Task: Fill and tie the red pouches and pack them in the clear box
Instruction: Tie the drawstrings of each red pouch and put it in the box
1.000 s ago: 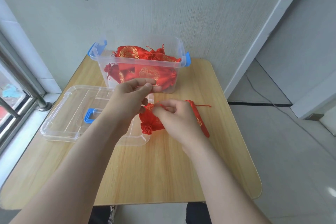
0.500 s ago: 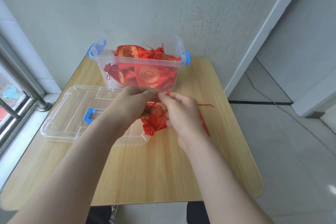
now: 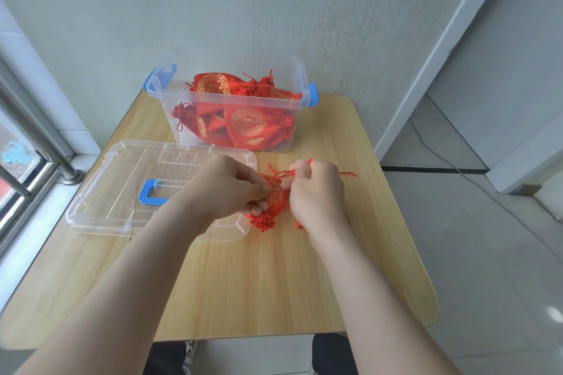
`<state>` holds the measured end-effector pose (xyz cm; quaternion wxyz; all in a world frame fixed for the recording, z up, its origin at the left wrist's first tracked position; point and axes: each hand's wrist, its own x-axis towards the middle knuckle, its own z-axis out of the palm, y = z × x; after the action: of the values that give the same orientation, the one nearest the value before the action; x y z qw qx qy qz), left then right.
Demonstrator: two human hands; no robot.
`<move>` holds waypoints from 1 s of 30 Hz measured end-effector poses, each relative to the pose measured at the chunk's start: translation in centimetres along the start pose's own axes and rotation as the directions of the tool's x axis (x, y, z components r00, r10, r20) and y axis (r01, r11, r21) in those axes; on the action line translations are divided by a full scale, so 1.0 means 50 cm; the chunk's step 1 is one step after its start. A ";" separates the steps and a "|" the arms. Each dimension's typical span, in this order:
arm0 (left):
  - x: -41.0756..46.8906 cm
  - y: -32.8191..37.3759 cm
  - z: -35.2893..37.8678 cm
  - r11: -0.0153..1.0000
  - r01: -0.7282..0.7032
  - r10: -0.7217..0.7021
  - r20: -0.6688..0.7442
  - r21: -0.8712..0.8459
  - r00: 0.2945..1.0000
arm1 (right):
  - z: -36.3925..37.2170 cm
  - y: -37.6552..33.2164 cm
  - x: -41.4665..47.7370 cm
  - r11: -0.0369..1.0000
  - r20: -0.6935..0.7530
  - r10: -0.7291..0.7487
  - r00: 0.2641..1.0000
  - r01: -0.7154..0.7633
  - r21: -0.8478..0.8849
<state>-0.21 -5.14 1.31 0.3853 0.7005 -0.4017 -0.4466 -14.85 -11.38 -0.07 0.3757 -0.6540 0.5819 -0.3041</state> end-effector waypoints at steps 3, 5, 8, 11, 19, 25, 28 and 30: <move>-0.001 0.002 0.000 1.000 -0.004 0.004 -0.050 -0.003 0.999 | -0.004 0.003 0.000 0.988 -0.090 -0.056 0.994 0.042 -0.146; -0.003 0.004 -0.001 1.000 -0.008 0.008 -0.055 0.008 0.998 | -0.012 0.004 0.004 0.988 -0.101 -0.094 0.990 0.080 -0.135; -0.006 0.007 -0.003 0.999 -0.026 0.028 -0.031 0.038 0.999 | -0.018 0.007 0.010 0.982 -0.006 -0.128 0.992 0.128 0.140; -0.009 0.011 -0.004 0.994 -0.044 0.042 0.027 0.098 0.999 | -0.017 0.010 0.012 0.953 0.096 -0.195 0.976 0.165 0.253; -0.019 0.026 -0.008 0.992 -0.042 0.023 0.162 0.115 0.987 | -0.025 0.001 0.008 0.944 0.200 -0.134 0.971 0.064 0.323; -0.009 0.014 -0.009 1.000 0.012 -0.011 0.088 -0.013 0.996 | -0.032 -0.006 0.008 0.950 0.124 -0.285 0.951 0.262 0.170; -0.005 0.014 -0.011 0.994 0.050 -0.041 0.085 -0.098 0.996 | -0.041 -0.008 -0.002 0.905 0.197 -0.415 0.888 0.425 -0.010; -0.005 0.016 -0.011 0.990 0.068 -0.057 0.086 -0.125 0.995 | -0.047 -0.007 -0.011 0.877 0.276 -0.442 0.853 0.476 -0.066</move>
<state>0.07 -5.14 2.28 0.3982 0.6677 -0.3656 -0.5119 -16.71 -11.16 1.48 0.3192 -0.8306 0.3747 -0.2603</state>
